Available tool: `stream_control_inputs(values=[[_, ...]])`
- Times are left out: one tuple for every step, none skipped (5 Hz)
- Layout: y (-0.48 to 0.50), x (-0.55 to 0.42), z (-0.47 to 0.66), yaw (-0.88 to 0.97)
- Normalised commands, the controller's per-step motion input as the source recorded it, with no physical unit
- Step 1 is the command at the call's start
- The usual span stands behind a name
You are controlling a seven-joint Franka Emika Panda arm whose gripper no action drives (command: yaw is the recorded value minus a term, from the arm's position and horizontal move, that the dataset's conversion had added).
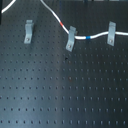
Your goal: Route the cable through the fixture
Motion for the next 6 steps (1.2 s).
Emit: stream_control_inputs(values=[[0.012,0.003,0.0,0.0],[0.072,0.013,0.04,-0.16],[0.035,-0.173,0.55,-0.47],[0.05,-0.314,0.58,-0.51],[0.191,-0.316,0.27,-0.07],[0.218,-0.187,0.0,0.12]])
